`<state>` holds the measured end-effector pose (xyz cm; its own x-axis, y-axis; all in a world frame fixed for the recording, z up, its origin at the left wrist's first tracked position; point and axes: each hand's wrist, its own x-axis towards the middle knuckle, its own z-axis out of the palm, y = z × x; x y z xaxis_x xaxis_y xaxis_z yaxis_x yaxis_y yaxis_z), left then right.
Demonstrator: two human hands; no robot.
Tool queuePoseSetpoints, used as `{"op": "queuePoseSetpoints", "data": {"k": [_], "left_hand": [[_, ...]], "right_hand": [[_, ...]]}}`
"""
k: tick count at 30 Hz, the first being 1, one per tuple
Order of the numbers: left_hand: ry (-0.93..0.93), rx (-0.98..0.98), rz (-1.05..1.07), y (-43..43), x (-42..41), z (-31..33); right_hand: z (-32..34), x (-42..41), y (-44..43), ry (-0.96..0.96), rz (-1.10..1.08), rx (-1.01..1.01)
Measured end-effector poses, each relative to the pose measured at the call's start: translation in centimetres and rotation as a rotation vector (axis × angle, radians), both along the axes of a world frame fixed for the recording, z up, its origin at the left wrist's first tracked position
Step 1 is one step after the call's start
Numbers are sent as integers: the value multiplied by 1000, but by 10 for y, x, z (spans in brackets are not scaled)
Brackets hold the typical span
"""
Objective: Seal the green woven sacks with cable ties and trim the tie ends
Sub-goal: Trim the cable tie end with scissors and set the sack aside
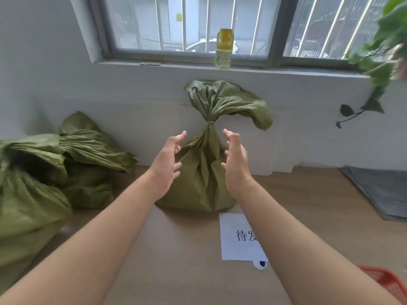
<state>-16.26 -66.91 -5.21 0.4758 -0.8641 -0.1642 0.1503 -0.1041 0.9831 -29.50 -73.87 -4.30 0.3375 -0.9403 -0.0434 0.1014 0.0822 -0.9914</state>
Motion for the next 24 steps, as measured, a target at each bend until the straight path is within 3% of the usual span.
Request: {"op": "queuePoseSetpoints", "data": {"k": [12,24], "left_hand": [[-58,-29,-65,114,-82,50],[-104,-6,111,239,-168,68]], "right_hand": [[54,-89,140,23,2,-63],[59,-157,236,-8,155,-71]]}}
